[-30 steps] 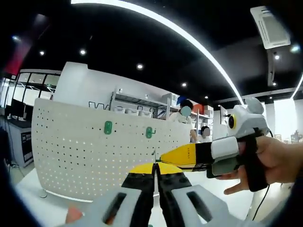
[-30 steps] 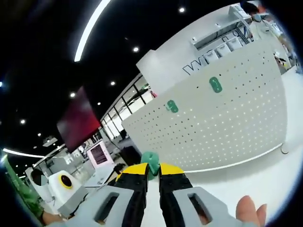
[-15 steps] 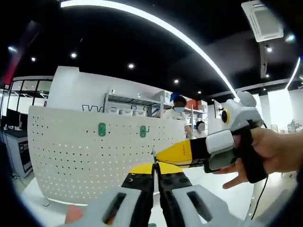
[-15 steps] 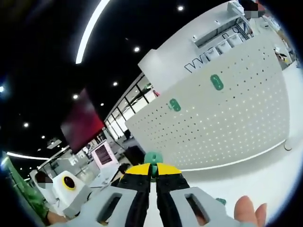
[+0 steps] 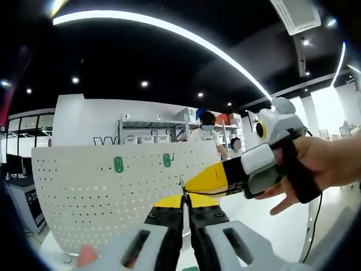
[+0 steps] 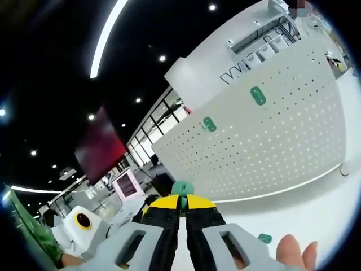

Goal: Insert the hook assembly into the mounting plate slot until the hook locks in place.

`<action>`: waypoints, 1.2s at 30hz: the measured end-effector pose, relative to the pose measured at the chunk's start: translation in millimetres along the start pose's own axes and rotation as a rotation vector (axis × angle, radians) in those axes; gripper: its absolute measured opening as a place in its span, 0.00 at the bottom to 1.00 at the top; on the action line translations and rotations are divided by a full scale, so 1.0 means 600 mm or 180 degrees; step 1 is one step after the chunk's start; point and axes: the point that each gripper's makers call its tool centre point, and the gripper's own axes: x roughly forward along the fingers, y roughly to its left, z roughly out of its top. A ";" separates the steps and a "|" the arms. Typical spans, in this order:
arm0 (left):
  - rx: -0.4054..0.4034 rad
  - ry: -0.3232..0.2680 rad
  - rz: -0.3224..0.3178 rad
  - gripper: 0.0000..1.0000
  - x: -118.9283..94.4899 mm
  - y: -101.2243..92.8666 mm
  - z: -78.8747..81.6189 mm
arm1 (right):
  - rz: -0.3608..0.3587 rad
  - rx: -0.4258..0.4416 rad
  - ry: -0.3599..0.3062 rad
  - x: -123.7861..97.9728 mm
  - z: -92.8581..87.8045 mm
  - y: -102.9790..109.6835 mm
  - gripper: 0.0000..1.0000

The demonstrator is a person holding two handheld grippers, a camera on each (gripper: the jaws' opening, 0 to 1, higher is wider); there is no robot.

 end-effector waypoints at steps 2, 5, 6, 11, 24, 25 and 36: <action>0.0015 0.0014 -0.0016 0.03 0.002 0.000 0.000 | -0.0010 -0.0039 -0.0019 0.001 0.002 -0.001 0.02; 0.0061 0.0082 -0.0054 0.03 0.006 -0.001 -0.003 | -0.0036 -0.0077 -0.0035 0.001 0.003 -0.004 0.02; 0.0049 0.0091 -0.0063 0.03 0.007 -0.001 -0.004 | -0.0046 -0.0094 -0.0033 0.002 0.003 -0.005 0.02; 0.0045 0.0158 -0.0119 0.05 0.009 -0.003 -0.007 | -0.0059 -0.0110 -0.0042 0.002 0.004 -0.006 0.02; -0.0145 0.0479 -0.0271 0.29 0.006 -0.018 -0.037 | -0.0254 -0.0367 -0.0061 -0.003 0.013 -0.017 0.02; -0.0135 0.0488 -0.0274 0.31 0.006 -0.018 -0.038 | -0.0275 -0.0402 -0.0056 -0.003 0.013 -0.019 0.02; -0.0374 0.0694 -0.0182 0.74 -0.011 -0.017 -0.062 | -0.0474 -0.0742 -0.0029 -0.005 0.020 -0.024 0.02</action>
